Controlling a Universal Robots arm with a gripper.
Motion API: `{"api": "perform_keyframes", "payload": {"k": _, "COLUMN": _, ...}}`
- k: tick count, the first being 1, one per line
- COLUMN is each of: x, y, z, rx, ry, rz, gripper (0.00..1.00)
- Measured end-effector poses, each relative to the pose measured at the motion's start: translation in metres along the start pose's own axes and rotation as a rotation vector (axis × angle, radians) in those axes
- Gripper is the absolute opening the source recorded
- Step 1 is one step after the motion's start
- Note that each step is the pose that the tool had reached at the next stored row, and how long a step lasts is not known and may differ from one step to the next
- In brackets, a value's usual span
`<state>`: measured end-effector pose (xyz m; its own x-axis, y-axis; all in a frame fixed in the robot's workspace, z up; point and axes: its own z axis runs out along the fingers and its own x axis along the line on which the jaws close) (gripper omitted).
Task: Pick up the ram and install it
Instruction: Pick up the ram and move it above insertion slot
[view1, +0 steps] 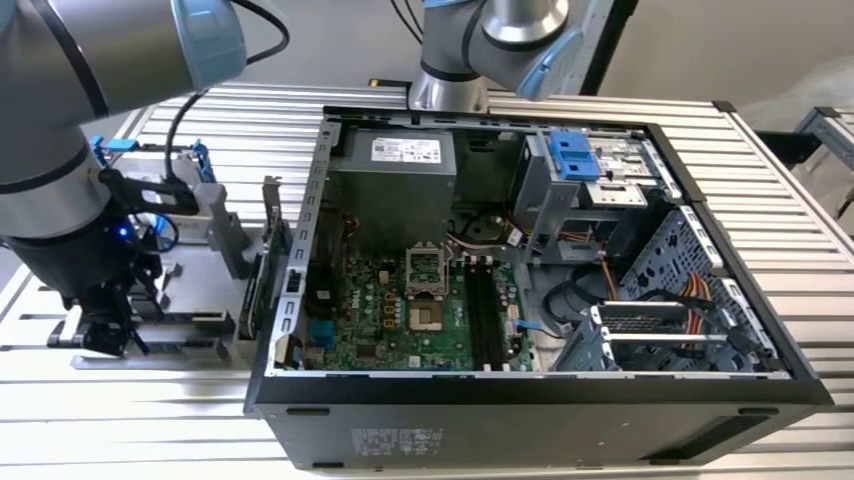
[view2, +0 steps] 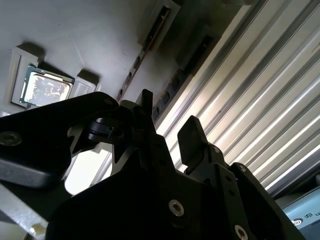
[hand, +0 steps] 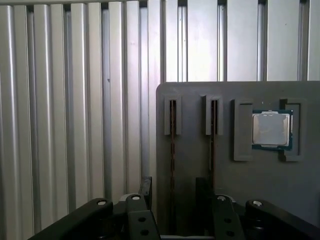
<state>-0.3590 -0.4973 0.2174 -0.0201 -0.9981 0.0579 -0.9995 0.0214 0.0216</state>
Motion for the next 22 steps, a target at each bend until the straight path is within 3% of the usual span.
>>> {"api": "perform_keyframes", "payload": {"k": 22, "x": -0.0015, "y": -0.0006, "z": 0.0134, "rx": -0.0001, "ry": 0.0001, "rz": 0.0, "gripper": 1.0}}
